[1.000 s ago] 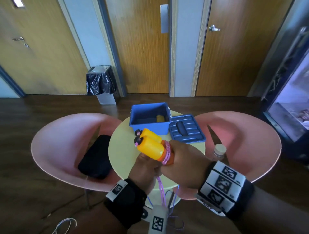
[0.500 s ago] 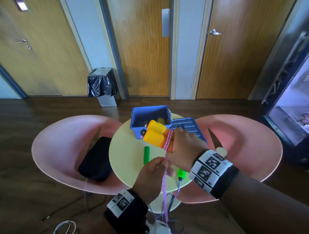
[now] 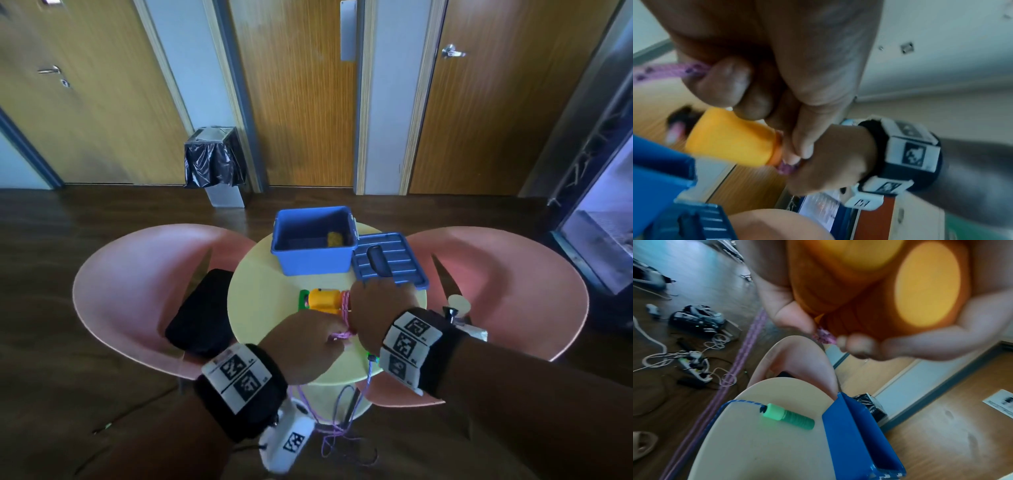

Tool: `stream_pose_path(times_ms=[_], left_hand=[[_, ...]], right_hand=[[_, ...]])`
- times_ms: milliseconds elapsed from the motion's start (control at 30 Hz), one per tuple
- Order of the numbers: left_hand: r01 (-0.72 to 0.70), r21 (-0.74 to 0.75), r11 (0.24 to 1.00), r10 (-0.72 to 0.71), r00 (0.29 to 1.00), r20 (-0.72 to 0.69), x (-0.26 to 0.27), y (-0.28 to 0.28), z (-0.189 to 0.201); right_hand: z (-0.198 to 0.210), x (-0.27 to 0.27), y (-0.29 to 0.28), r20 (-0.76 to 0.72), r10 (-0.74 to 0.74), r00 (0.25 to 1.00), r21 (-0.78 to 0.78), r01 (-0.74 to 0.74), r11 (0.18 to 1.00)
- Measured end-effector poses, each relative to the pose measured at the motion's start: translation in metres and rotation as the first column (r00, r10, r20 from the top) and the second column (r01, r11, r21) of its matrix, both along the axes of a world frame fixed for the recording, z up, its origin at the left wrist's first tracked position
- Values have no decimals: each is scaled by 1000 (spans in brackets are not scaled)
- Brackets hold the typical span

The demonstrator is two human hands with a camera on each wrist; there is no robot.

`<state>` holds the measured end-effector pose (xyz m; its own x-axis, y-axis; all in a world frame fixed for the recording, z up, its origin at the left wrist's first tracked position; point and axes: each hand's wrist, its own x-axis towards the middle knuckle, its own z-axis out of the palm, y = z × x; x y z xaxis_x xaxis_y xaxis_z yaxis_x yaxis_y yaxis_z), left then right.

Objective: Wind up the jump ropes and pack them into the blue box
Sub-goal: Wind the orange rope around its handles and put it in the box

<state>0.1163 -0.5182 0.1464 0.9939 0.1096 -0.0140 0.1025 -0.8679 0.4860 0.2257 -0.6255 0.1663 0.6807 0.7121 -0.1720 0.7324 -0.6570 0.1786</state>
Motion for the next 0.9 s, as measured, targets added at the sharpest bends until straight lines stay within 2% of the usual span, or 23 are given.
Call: stream_pose_path(times_ms=[133, 233, 433, 533, 700, 900], left_hand=[[95, 220, 971, -100, 995, 13, 6, 8, 13], [125, 273, 954, -155, 984, 89, 6, 15, 14], [232, -15, 973, -227, 962, 154, 12, 20, 9], [220, -134, 966, -194, 964, 184, 15, 19, 8], [159, -205, 966, -151, 987, 53, 17, 19, 9], [124, -299, 946, -126, 992, 11, 17, 21, 16]], right_hand=[[-4, -7, -7, -78, 133, 988, -73, -139, 988], [1, -6, -12, -149, 220, 964, -101, -236, 966], [26, -4, -26, -197, 305, 932, -134, -334, 933], [35, -5, -32, -178, 322, 930, -142, -348, 927], [42, -4, -38, -178, 369, 912, -106, -391, 914], [40, 3, -49, -249, 279, 928, -63, -302, 951]])
